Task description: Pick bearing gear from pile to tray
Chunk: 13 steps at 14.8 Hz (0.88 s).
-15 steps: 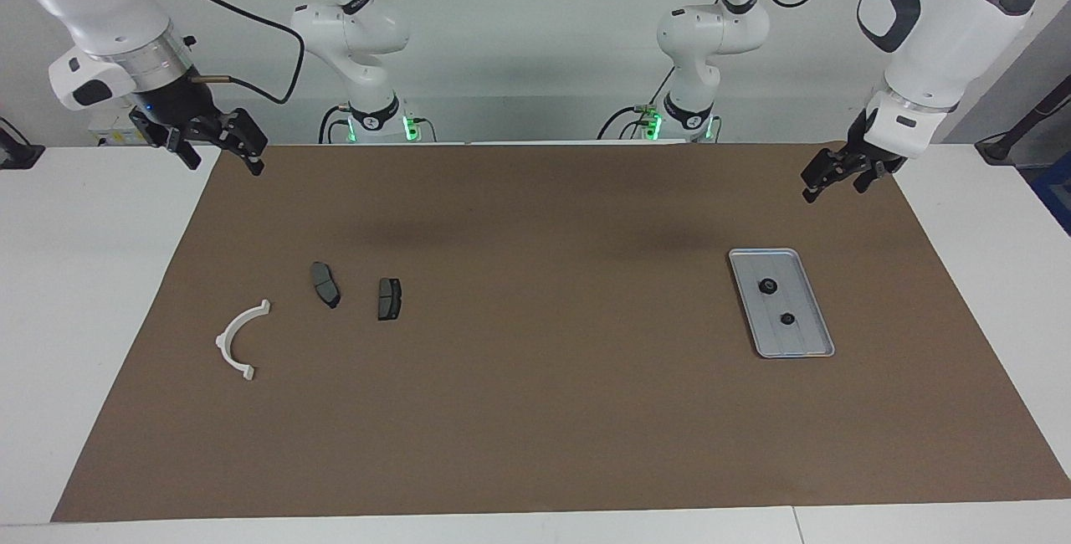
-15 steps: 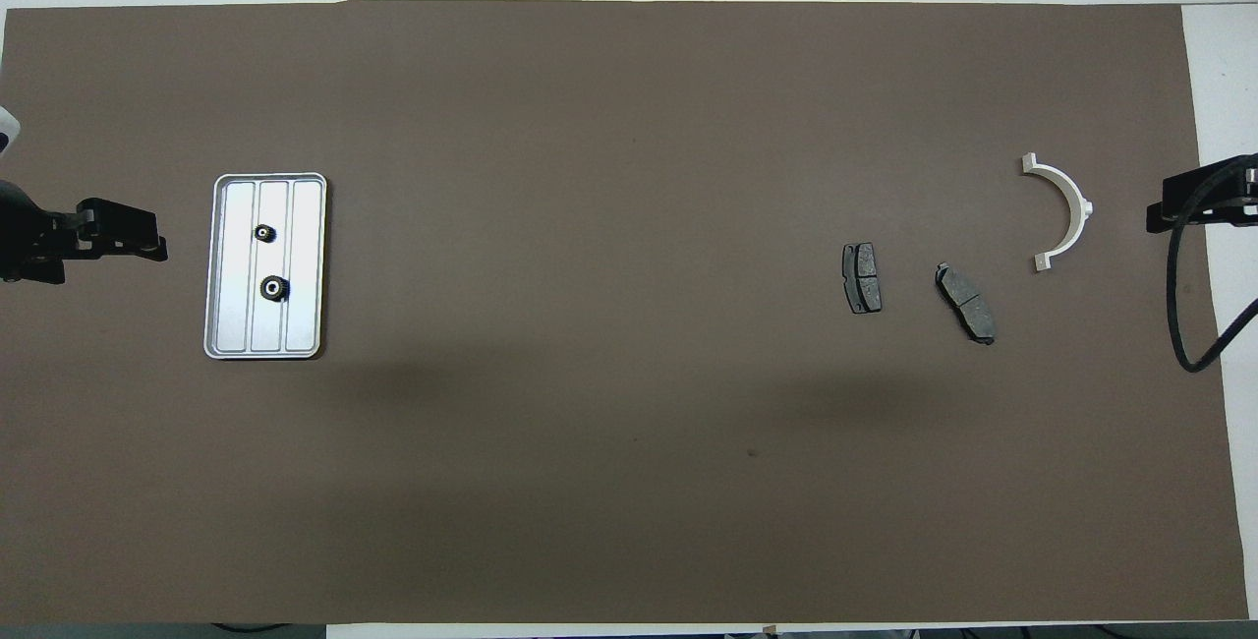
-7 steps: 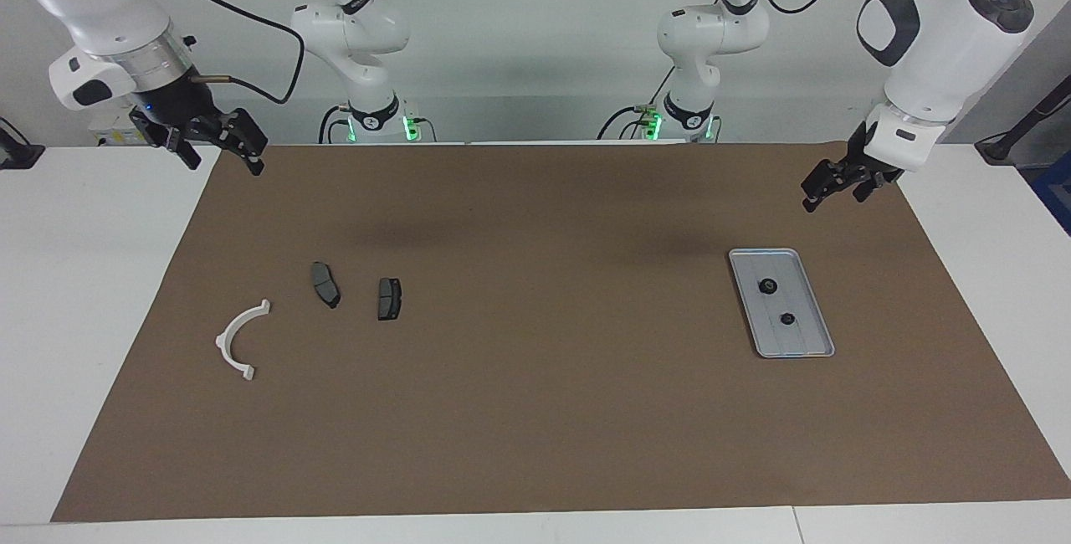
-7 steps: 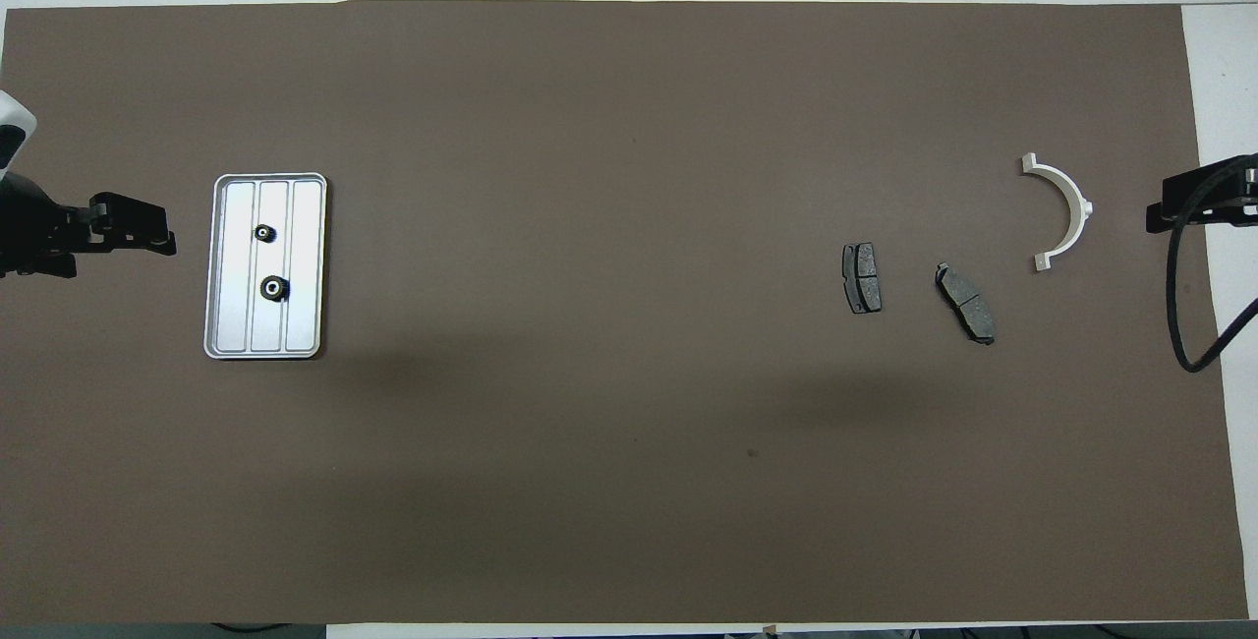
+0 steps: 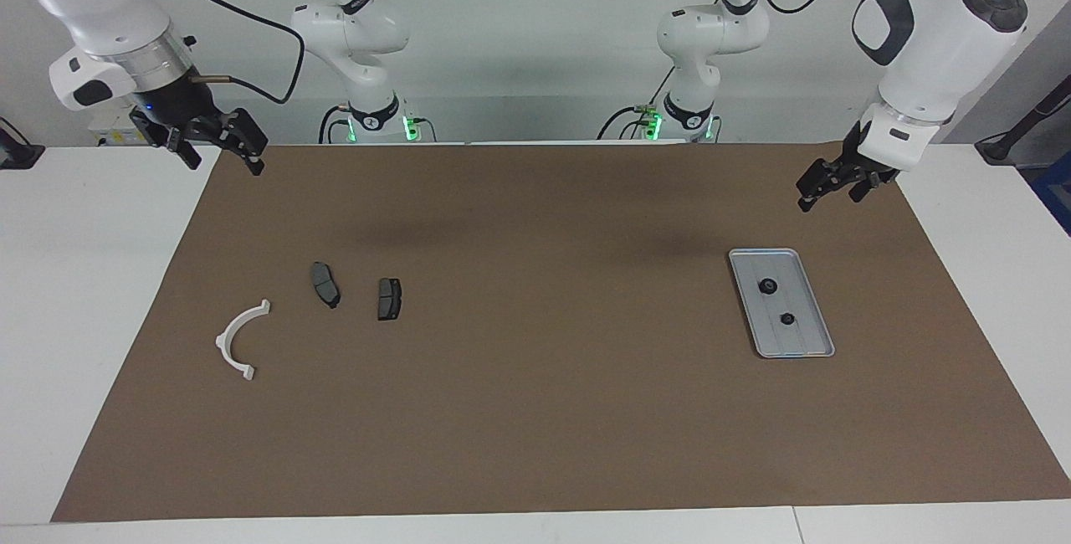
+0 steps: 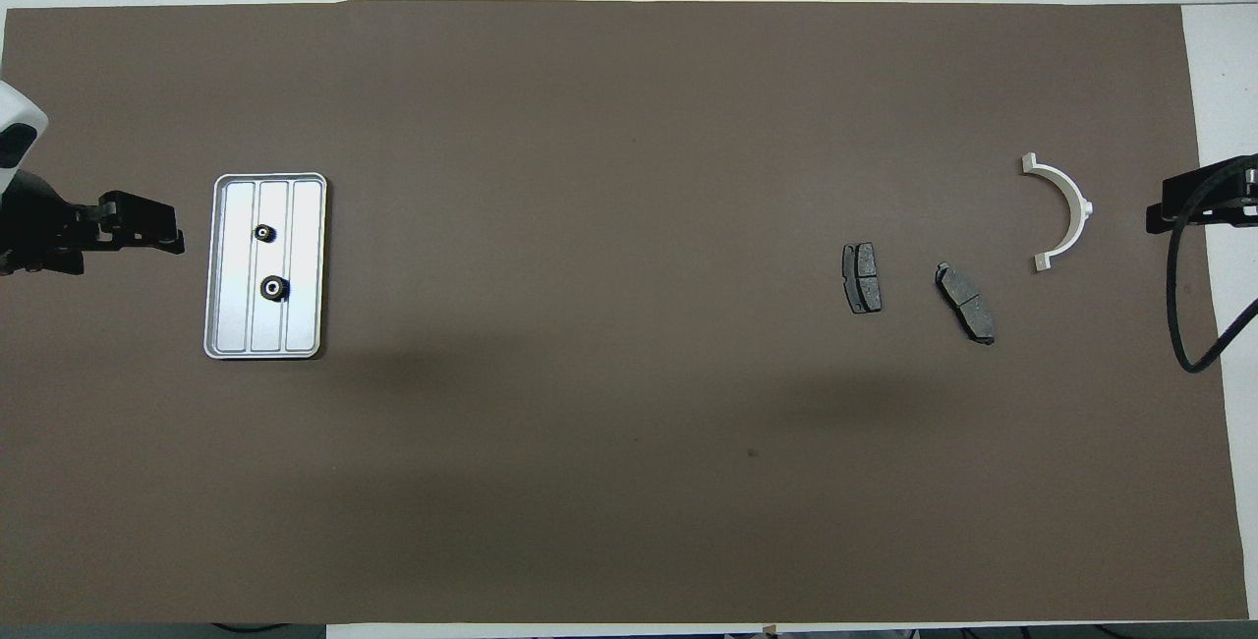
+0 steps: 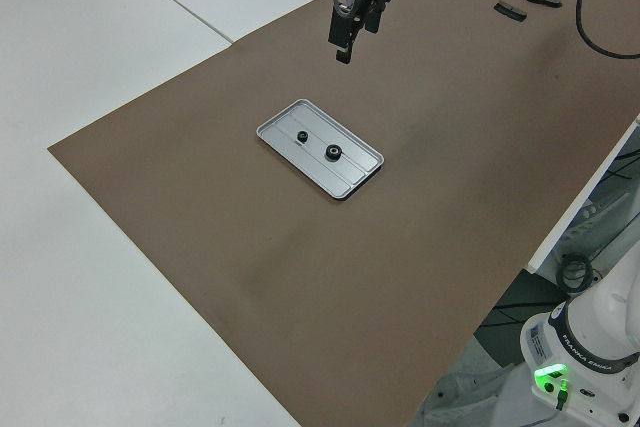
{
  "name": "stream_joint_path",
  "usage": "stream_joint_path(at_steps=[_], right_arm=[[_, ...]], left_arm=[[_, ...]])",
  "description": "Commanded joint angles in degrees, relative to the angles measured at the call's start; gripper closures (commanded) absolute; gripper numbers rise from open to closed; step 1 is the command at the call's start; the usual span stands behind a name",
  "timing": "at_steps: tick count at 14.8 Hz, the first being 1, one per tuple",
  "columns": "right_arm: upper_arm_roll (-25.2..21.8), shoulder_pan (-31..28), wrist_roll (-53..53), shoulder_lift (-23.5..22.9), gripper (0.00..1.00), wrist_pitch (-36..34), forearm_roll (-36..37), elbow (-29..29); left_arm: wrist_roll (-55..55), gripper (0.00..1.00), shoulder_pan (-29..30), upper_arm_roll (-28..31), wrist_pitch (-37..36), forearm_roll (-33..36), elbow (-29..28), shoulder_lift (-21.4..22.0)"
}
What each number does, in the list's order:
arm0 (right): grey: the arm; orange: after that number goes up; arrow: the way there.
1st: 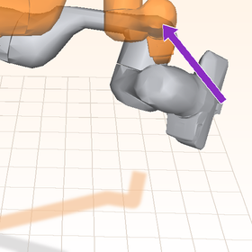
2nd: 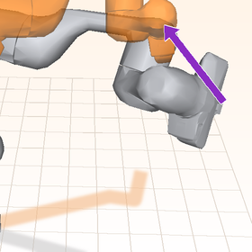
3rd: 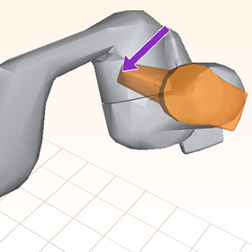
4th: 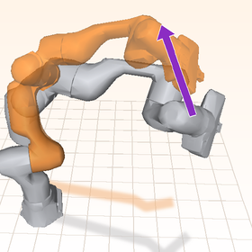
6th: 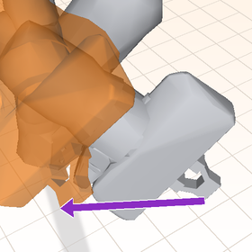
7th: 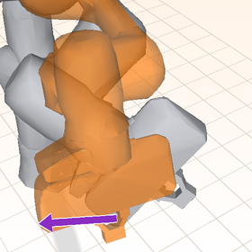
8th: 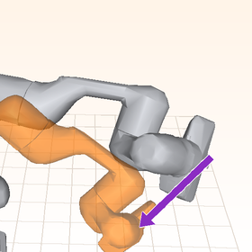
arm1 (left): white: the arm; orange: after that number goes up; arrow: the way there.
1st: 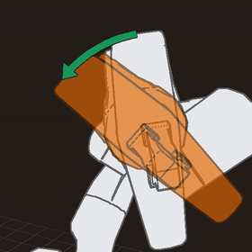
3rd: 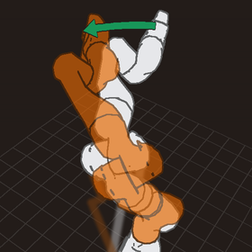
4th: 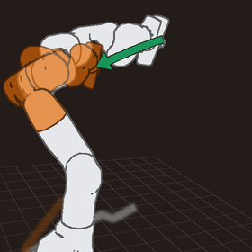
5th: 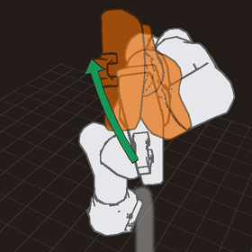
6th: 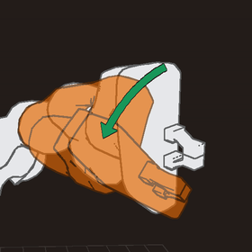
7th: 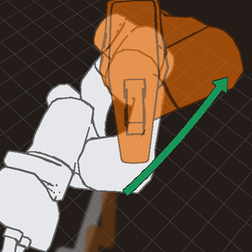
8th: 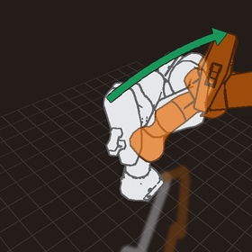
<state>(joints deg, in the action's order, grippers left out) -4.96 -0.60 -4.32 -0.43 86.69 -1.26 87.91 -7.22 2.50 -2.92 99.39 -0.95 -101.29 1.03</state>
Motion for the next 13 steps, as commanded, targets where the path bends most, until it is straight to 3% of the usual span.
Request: stream_joint_path(at_steps=[1,13], right_arm=[[0.5,-0.7,0.7,1.2,0.0,-0.8,-0.1,0.9],[0.6,-0.6,0.8,1.2,0.0,-0.8,0.6,0.9]], left_arm=[[0.8,0.0,-0.2,-0.2,-2.1,-0.4,1.9,-0.1],[0.7,0.0,-0.1,-1.0,-5.5,-0.5,5.2,0.1]])
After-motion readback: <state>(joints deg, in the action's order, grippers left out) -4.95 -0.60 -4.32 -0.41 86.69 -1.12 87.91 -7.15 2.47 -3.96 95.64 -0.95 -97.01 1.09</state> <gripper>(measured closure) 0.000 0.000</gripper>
